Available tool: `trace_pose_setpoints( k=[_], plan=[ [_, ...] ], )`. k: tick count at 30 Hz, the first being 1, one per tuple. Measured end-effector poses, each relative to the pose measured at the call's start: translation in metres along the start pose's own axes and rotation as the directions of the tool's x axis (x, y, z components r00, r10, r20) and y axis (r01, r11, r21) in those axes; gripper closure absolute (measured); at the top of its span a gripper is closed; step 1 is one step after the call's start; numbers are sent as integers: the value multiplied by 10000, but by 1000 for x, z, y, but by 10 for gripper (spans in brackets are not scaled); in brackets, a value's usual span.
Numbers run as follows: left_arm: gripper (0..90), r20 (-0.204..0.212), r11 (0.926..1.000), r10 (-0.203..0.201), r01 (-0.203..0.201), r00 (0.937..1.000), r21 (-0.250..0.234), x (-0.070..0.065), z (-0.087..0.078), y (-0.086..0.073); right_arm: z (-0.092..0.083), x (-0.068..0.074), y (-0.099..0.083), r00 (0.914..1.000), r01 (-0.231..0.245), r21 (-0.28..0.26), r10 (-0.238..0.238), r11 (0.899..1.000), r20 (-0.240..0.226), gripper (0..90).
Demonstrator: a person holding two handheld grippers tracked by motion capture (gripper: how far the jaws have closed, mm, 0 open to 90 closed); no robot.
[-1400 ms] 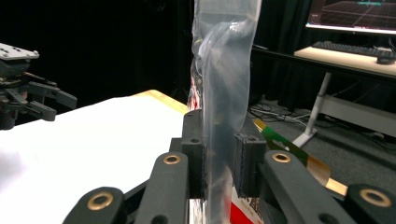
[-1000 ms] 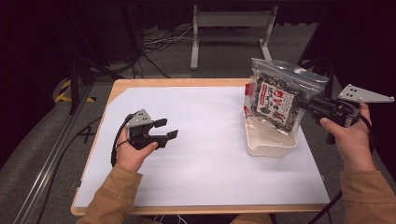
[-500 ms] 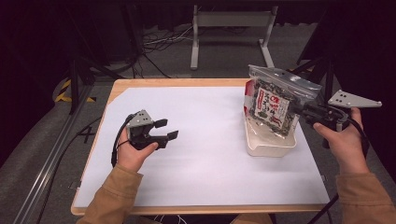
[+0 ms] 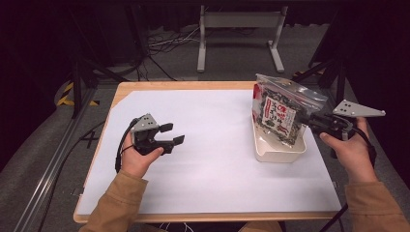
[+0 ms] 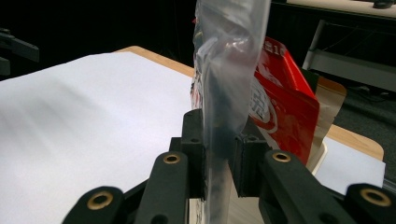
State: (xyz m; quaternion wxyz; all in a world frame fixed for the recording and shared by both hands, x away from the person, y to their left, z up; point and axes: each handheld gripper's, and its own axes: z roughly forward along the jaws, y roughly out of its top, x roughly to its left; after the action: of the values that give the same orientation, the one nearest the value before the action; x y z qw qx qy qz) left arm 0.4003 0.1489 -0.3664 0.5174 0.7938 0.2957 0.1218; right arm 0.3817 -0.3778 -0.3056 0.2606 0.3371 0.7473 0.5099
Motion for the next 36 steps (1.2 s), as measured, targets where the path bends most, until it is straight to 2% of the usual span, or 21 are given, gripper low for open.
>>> trace_pose_setpoints(
  k=[7, 13, 22, 25, 32, 34, 36],
  plan=[
    [336, 22, 10000, -41, 41, 10000, 31, -2, 1, 0, -1, 0, -6, 10000, -29, -49, 29, 10000, -1, 769],
    [335, 38, 9999, 29, -30, 10000, 98, -2, 2, 0, 3, 2, -14, 9999, -115, 279, 116, 9995, -29, 768],
    [335, 106, 9999, 38, -39, 9999, 123, -2, 4, 0, 1, -1, -24, 9995, -318, 159, 318, 9994, 4, 768],
    [334, 102, 9999, 38, -40, 9999, 124, -2, 4, 0, 1, -3, -26, 9989, -464, 111, 464, 9989, 15, 768],
    [325, 74, 9998, -37, 35, 10000, 177, 0, 2, -1, 1, -13, -26, 9915, -1300, -352, 1298, 9909, -88, 756],
    [321, 53, 9998, 27, -28, 10000, 197, 1, 1, -2, 1, -13, -25, 9892, -1465, -517, 1463, 9879, -68, 735],
    [320, 89, 9997, -85, 83, 9999, 213, 0, 0, -2, 1, -12, -24, 9893, -1460, -633, 1461, 9873, -42, 687]
  ],
)
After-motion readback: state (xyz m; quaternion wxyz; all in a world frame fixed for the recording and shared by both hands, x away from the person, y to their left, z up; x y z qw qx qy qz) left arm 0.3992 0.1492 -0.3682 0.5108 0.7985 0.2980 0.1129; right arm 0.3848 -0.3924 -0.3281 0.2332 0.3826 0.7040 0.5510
